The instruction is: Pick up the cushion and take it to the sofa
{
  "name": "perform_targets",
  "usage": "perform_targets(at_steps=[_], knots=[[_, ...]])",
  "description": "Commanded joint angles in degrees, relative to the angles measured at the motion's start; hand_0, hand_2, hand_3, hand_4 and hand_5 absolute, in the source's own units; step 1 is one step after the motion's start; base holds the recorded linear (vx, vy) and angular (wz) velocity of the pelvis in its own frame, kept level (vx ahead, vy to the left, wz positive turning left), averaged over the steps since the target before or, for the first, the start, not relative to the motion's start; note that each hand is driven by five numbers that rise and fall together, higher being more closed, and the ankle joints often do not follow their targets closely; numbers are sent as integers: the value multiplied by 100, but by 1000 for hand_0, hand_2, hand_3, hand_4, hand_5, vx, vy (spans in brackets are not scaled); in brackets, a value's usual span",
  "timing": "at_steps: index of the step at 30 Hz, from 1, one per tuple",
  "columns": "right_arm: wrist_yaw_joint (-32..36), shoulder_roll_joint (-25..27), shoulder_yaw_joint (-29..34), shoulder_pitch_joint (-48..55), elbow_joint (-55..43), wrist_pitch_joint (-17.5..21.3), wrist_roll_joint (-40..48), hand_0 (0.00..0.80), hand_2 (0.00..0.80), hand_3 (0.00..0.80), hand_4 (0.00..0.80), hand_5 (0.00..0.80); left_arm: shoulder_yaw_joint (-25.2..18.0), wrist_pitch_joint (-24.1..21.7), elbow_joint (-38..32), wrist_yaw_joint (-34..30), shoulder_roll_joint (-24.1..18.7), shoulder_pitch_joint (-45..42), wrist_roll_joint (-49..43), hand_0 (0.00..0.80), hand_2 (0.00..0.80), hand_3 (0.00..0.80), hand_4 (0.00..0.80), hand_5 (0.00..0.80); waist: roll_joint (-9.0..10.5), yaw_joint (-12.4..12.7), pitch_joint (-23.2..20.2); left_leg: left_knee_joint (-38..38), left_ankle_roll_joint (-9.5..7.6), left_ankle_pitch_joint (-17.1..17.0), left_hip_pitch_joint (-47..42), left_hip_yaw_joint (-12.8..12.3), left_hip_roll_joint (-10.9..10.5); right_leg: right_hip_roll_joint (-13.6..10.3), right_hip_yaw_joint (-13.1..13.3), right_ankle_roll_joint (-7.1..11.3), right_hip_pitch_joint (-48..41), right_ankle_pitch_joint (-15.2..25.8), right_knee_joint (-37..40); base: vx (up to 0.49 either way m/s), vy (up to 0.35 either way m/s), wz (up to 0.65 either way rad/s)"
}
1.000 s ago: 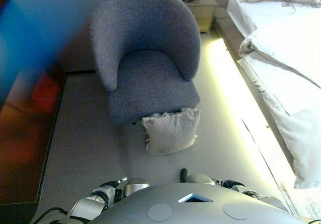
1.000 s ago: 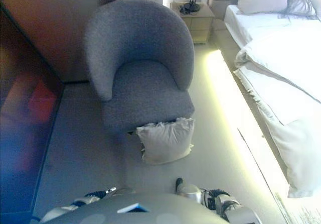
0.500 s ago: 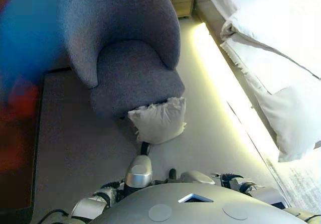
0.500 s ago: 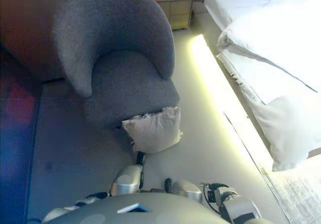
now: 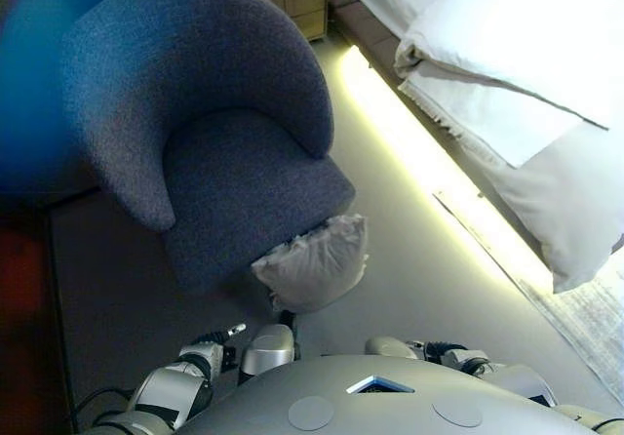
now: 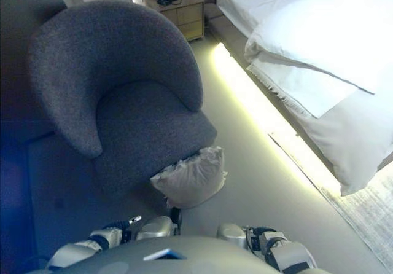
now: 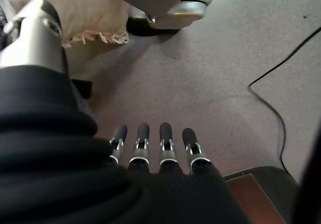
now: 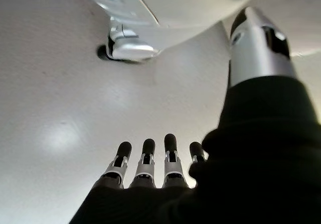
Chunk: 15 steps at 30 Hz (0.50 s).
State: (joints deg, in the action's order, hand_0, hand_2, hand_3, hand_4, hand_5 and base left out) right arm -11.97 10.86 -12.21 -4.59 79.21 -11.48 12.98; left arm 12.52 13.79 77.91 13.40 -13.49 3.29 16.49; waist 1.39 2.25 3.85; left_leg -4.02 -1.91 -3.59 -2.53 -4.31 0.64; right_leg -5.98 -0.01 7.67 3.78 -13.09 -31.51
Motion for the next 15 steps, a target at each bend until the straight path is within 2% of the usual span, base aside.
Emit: perform_targets(at_steps=[1,3,6,8,12,15], knots=[[-40,246,84,-77,-212,106,-1,0,0,0,0,0,-14,80,126,-33,-68,255,-130,0,0,0,0,0,-151,-225,251,157,76,-56,128,225,54,-236,-459,-141,180,1720,1534,133,-195,17],[-4,251,26,-66,-267,137,7,0,0,0,0,0,-9,87,95,-13,-86,316,-39,0,0,0,0,0,-127,-337,346,51,144,77,-69,259,140,-392,-340,-92,259,1863,2099,115,-201,35],[73,250,20,24,-248,247,-162,0,0,0,0,0,7,78,85,18,-65,304,135,0,0,0,0,0,-110,-389,343,15,215,141,-180,394,269,-358,-90,-24,43,1789,2568,114,-186,28],[170,251,-11,64,-225,292,-294,0,0,0,0,0,-5,89,88,154,-39,254,267,0,0,0,0,0,-90,-359,291,-17,278,123,-182,532,335,-282,31,-56,-194,1701,2785,115,-196,52],[324,248,-186,61,-182,260,-439,0,0,0,0,0,-69,45,114,225,27,175,190,0,0,0,0,0,-14,-165,235,67,503,-43,-2,630,514,-160,-163,-179,-541,1586,3024,72,-232,49],[266,296,-323,-129,-251,215,-267,0,0,0,0,0,33,-59,77,312,125,285,211,0,0,0,0,0,-67,25,371,138,719,-318,397,652,773,-137,-509,-264,-500,1534,3097,-186,-176,30]])
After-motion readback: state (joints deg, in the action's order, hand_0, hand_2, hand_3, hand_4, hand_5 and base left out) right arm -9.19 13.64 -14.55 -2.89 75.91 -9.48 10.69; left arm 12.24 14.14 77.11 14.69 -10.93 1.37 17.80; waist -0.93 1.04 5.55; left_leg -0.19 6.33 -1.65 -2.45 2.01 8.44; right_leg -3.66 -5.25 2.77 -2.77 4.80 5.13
